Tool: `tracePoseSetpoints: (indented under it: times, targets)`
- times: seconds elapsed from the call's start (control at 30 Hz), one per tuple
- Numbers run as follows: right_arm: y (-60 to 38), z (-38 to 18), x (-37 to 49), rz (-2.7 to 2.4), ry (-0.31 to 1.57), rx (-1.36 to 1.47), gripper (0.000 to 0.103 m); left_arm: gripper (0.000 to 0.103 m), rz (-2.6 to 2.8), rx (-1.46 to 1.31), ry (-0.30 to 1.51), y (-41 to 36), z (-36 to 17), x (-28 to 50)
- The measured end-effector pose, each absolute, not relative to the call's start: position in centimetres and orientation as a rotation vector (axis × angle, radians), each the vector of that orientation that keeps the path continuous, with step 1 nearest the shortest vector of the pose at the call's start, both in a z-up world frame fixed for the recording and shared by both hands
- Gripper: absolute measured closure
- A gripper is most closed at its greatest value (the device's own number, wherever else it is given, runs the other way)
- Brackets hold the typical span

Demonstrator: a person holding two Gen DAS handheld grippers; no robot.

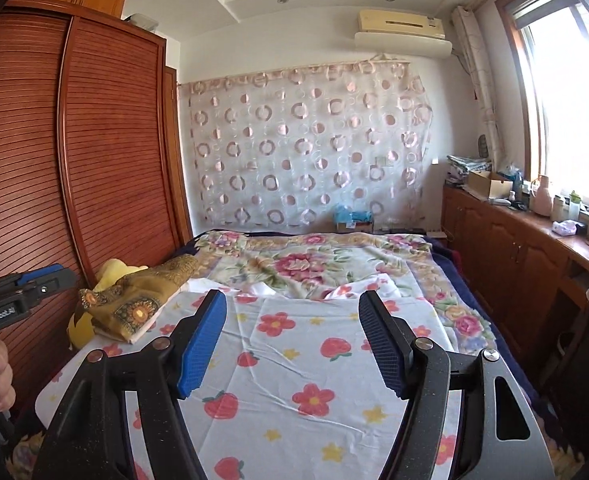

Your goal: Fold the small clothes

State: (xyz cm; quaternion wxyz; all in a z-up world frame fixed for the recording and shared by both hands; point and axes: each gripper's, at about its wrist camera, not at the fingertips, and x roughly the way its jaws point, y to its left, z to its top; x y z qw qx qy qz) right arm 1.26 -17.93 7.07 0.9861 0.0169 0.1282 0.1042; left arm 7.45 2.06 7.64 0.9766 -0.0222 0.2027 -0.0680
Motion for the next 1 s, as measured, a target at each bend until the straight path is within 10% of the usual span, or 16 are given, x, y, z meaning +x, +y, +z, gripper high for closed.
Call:
tracePoseSetpoints:
  times: [1.0]
  targets:
    - [-18.8,8.0,1.4,0.204,0.265,0.056,0.032,0.062,-0.122,-0.034,0.411,2.1,7.5,7.3]
